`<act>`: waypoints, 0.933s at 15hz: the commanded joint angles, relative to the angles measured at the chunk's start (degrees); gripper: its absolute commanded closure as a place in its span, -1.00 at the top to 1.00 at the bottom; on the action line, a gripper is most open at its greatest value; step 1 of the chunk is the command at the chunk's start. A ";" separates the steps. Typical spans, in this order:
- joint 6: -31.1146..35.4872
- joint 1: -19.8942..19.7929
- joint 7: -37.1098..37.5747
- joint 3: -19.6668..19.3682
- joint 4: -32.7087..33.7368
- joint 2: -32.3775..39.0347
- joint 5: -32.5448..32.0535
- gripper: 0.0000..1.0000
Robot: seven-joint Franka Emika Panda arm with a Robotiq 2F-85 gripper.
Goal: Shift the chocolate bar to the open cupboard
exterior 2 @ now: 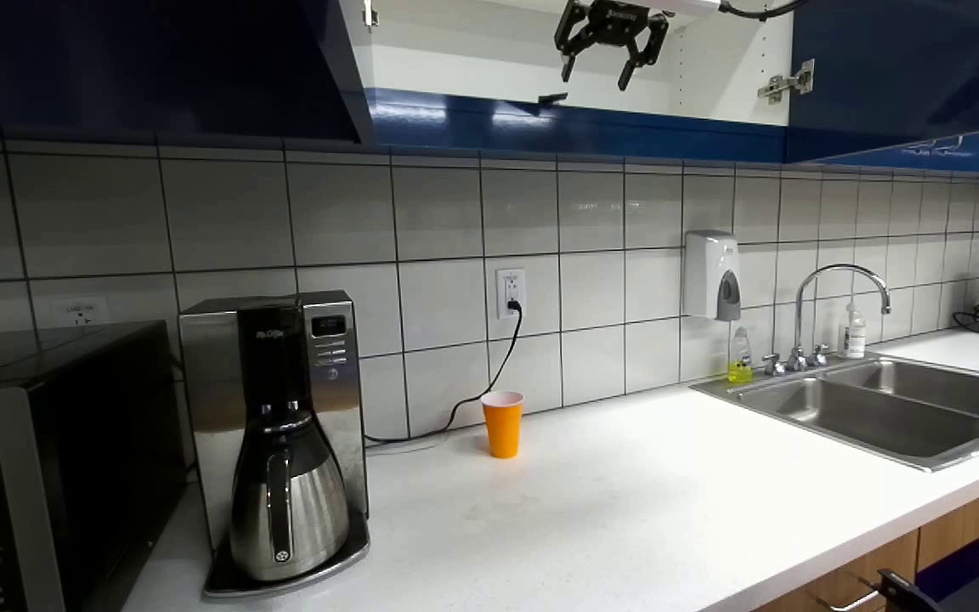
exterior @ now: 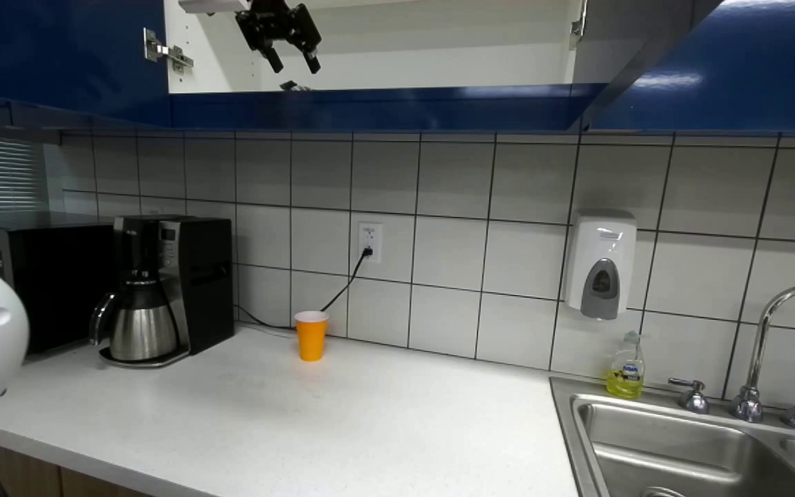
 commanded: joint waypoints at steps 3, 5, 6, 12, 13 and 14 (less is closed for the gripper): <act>3.80 0.34 -4.48 -0.47 -10.30 -7.55 1.77 1.00; 3.63 1.36 -6.86 -1.19 -13.25 -8.78 3.47 1.00; 3.41 1.89 -7.99 -1.49 -14.65 -9.15 4.56 1.00; 0.01 4.19 -12.60 -3.28 -22.59 -9.07 10.06 1.00; -0.34 4.13 -12.51 -3.29 -23.84 -8.63 10.67 1.00; -1.00 3.92 -12.63 -3.38 -24.81 -8.11 10.89 1.00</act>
